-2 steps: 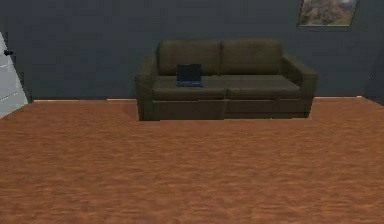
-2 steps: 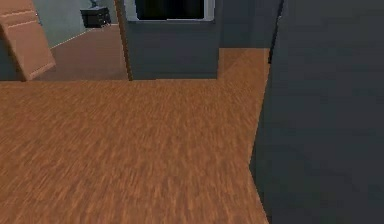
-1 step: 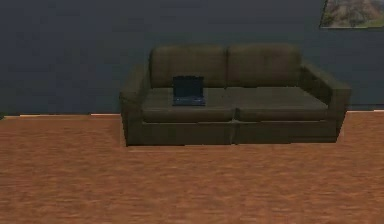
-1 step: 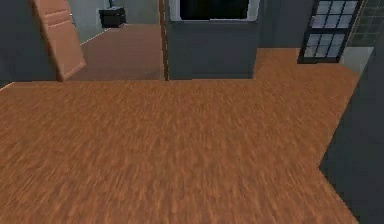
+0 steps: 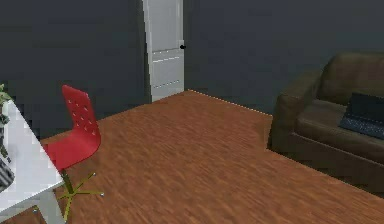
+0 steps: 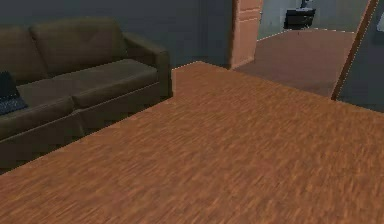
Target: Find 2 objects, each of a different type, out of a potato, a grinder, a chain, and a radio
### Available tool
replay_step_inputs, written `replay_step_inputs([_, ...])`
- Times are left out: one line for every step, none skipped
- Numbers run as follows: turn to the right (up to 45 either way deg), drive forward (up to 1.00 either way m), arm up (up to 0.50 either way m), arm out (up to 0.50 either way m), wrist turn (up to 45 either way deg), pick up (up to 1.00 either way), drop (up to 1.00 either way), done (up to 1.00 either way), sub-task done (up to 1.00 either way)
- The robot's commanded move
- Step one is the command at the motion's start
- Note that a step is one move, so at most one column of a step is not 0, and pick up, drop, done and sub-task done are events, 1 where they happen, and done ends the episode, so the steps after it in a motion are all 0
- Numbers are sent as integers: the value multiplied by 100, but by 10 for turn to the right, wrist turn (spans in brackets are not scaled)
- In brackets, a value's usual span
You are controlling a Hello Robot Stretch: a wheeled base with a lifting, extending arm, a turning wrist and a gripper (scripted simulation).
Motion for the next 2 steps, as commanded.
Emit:
replay_step_inputs([0,100,0,0,0,0,0,0,0])
replay_step_inputs([-30,0,0,0,0,0,0,0,0])
